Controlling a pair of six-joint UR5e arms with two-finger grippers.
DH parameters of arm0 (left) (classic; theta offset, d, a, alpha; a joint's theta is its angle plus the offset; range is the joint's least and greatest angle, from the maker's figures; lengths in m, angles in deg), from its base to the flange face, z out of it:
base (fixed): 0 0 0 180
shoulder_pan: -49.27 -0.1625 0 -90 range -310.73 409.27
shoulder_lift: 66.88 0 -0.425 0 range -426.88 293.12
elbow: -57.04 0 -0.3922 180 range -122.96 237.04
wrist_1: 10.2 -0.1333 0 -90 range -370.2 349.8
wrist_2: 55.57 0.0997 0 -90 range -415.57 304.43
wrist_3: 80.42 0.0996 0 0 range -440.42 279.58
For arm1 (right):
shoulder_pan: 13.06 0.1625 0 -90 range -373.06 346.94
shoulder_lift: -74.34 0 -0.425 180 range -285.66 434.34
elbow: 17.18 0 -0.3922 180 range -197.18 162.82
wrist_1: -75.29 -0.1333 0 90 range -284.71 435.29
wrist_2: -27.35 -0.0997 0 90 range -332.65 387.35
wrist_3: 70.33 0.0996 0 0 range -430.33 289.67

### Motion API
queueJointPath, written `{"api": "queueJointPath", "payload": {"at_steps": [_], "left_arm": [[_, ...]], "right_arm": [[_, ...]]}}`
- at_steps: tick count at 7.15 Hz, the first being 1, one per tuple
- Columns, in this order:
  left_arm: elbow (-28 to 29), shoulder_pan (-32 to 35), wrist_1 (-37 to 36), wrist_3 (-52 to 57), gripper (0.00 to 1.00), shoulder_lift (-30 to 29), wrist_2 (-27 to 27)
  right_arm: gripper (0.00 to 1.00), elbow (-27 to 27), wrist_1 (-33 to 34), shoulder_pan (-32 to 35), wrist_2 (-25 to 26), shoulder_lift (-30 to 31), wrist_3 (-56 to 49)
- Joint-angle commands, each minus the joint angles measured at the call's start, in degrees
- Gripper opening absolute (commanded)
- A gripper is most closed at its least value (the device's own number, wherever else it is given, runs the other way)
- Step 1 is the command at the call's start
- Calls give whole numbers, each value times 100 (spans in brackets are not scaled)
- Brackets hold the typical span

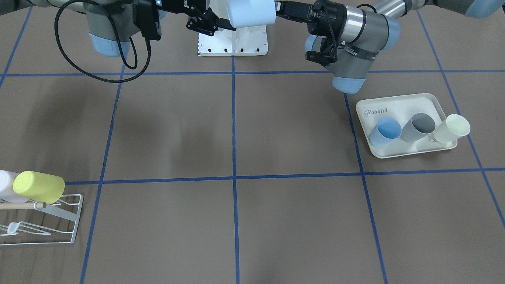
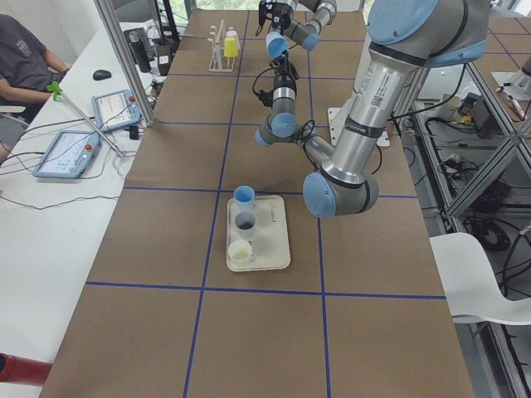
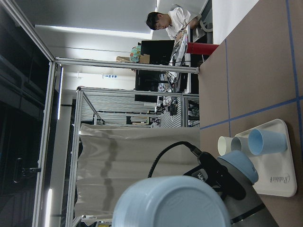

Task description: Transfer IKEA cup to right arm and place on rack

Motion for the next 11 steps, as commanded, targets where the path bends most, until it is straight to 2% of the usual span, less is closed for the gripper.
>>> {"api": "queueJointPath", "payload": {"at_steps": [1, 3, 4, 5, 6, 7, 8, 9, 11], "left_arm": [[-17, -14, 5, -1, 0, -9, 94], [-26, -40, 14, -1, 0, -9, 121], [-18, -40, 40, -1, 0, 0, 121], [-17, -40, 49, -1, 0, 0, 121], [9, -49, 49, 8, 0, 0, 121], [18, -58, 58, 17, 19, 8, 121], [26, -49, 58, 43, 48, 17, 129], [18, -49, 41, 43, 99, 52, 130], [-148, 30, 41, 87, 100, 192, 130]], "right_arm": [[97, 0, -19, -51, 22, -27, 2], [95, 0, -37, -104, 102, -36, 2], [88, 0, -37, -105, 128, -44, 11], [75, 0, -37, -105, 137, -45, 2], [54, 0, -46, -105, 137, -36, 2], [44, 0, -89, -105, 146, -36, 2], [35, 0, -107, -105, 146, -36, 2], [28, 0, -116, -105, 146, -36, 11], [27, 17, -125, -87, 154, -36, 28]]}}
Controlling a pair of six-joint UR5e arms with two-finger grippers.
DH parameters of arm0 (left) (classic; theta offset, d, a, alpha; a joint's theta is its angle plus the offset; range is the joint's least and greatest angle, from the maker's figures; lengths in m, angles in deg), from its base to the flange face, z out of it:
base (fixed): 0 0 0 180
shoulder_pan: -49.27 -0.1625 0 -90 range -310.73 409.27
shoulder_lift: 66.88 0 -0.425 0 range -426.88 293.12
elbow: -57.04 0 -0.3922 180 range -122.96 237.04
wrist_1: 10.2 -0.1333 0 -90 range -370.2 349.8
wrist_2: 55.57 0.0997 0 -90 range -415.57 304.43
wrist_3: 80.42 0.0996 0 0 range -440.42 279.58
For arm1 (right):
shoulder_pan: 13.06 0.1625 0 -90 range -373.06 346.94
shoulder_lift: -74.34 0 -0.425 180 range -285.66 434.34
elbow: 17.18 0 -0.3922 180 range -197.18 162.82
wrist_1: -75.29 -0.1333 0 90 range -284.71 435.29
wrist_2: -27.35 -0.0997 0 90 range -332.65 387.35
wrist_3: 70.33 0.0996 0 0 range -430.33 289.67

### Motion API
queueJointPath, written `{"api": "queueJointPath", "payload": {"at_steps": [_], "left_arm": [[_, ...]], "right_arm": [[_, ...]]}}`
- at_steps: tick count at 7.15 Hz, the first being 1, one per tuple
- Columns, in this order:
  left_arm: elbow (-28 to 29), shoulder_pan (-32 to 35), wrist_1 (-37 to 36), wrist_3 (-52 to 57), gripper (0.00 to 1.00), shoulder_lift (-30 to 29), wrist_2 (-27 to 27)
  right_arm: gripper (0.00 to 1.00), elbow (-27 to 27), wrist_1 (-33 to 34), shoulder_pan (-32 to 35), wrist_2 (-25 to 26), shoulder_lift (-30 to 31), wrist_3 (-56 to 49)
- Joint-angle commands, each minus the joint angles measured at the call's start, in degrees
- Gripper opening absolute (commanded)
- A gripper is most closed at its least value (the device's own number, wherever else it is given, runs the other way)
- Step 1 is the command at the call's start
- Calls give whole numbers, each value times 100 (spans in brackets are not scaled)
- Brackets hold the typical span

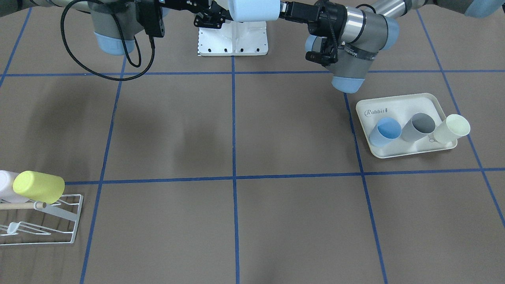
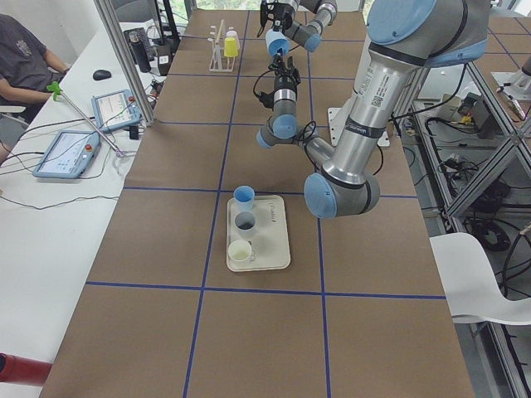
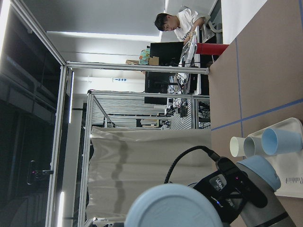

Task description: Transfer IKEA cup to right arm and place on rack

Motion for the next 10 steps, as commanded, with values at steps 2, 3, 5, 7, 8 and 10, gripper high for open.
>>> {"api": "queueJointPath", "payload": {"at_steps": [2, 3, 5, 7, 8, 10], "left_arm": [[-202, 386, -55, 496, 100, 591, 0], [-141, 745, -211, 935, 100, 690, -78], [-141, 1770, -1480, 1655, 100, 700, -1615], [-141, 2372, -2949, 3557, 100, 743, -2608], [-132, 2922, -4069, 4559, 100, 761, -3158], [-115, 3383, -4748, 6994, 100, 1275, -3796]], "right_arm": [[27, 71, -18, 114, 120, 70, 64], [28, 53, 104, 393, 60, 270, 3], [24, 18, 193, 651, 41, 1007, -827], [25, 27, 656, 1245, -2, 1667, -1332], [27, 53, 972, 1527, -19, 1931, -1908], [29, 211, 1860, 2212, -447, 2423, -2868]]}}
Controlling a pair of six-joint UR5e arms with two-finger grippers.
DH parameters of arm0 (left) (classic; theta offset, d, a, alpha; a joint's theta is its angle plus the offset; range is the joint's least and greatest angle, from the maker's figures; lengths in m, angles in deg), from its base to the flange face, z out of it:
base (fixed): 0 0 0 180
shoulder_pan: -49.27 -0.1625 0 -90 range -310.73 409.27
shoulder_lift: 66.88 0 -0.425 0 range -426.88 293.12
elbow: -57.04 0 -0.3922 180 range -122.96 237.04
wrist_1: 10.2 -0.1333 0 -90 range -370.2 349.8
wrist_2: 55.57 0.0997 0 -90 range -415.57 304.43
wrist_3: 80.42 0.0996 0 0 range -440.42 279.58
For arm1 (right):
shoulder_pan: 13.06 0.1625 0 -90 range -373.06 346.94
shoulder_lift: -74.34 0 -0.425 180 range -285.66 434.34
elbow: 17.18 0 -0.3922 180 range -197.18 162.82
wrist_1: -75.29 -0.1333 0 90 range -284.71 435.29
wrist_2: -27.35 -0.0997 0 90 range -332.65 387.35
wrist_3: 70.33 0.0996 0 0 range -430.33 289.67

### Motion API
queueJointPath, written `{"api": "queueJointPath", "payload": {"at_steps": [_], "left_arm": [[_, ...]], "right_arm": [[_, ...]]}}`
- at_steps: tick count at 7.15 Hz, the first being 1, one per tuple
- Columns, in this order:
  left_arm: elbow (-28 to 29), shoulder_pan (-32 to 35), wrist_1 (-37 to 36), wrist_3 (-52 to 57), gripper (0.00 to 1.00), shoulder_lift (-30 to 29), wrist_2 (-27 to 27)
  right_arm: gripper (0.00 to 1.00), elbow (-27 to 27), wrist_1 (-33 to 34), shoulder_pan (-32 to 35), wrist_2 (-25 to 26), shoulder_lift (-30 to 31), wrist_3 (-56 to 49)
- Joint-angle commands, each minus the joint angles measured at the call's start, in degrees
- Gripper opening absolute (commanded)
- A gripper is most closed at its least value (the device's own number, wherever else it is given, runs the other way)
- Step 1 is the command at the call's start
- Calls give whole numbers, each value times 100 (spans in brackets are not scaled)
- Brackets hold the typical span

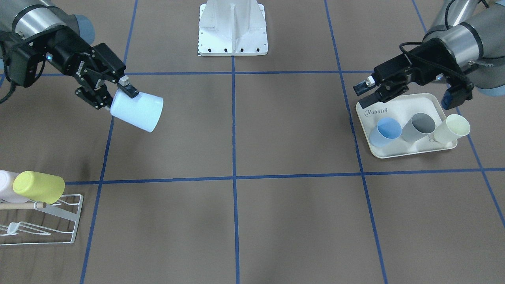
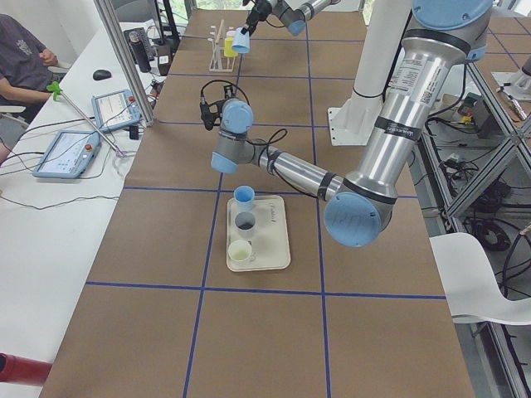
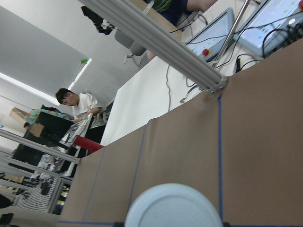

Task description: Transfer IKEA cup to right arm and place on rack

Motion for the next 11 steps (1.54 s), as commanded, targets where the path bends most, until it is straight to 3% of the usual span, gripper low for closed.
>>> {"api": "queueJointPath", "payload": {"at_steps": [1, 2, 4, 6, 8, 9, 11], "left_arm": [[13, 431, -686, 2262, 100, 583, -335], [30, 633, -1012, 3420, 100, 933, -335], [30, 1273, -2221, 5217, 100, 1165, -239], [22, 1391, -3007, 5427, 100, 1201, 112], [-40, 1391, -3028, 5418, 100, 1297, 95], [-57, 1391, -3028, 5409, 100, 1306, 95], [-110, 1391, -3028, 5392, 100, 1315, 95]], "right_arm": [[29, 28, 854, 1095, -1096, 429, -1291], [31, 19, 1580, 1807, -1879, 439, -2238], [31, -33, 1956, 2445, -2273, 780, -3193], [32, -60, 2839, 2693, -2352, 905, -4280], [33, -252, 3746, 2755, -2283, 818, -5171], [33, -680, 3732, 2755, -2291, 643, -5192], [34, -938, 3741, 2772, -2291, 475, -5174]]}}
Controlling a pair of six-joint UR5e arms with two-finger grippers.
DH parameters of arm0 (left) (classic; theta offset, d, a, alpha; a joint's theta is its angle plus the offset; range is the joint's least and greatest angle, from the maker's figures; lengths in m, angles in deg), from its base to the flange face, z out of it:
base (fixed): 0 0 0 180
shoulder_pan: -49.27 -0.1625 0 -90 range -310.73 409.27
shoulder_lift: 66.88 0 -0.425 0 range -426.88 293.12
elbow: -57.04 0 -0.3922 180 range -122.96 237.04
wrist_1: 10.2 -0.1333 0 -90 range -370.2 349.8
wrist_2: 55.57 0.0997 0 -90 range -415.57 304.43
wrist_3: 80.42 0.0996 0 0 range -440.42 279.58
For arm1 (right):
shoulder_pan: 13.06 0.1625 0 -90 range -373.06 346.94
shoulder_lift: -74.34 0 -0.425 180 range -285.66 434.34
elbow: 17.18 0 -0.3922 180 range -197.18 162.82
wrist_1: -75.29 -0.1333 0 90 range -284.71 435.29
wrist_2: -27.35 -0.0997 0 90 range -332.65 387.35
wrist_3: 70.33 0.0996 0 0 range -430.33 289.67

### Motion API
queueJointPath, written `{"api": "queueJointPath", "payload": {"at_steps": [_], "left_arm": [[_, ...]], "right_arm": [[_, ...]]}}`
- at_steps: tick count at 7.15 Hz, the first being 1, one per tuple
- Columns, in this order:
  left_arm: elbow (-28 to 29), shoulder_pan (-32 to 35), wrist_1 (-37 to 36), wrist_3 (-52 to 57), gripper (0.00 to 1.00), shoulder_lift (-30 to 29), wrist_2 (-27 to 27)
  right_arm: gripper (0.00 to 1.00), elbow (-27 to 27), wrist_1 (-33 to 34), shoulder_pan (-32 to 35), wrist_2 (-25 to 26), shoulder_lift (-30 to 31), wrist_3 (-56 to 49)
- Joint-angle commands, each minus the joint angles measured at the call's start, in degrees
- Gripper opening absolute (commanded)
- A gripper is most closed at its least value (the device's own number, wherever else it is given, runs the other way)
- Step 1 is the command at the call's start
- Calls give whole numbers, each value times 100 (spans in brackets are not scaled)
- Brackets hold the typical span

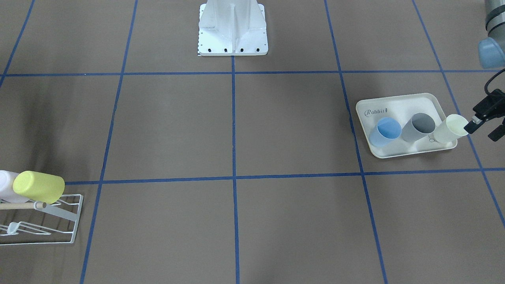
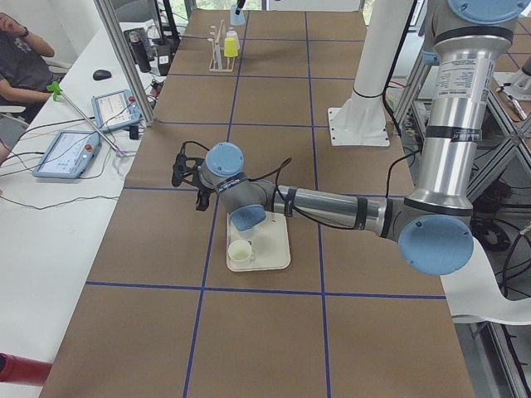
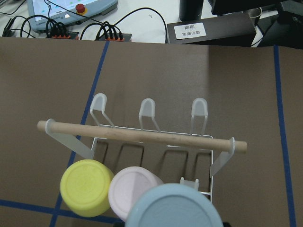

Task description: Transfer IKEA cup to right arm and place on rack

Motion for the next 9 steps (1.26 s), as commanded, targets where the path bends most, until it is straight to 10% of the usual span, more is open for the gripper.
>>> {"api": "queueJointPath", "payload": {"at_steps": [1, 9], "left_arm": [[-32, 0, -2, -19, 100, 41, 0], [-58, -8, -2, -37, 100, 59, 0]], "right_arm": [[34, -301, 17, 68, 8, -201, -27], [39, -1067, -18, 78, 52, -615, 8]]}}
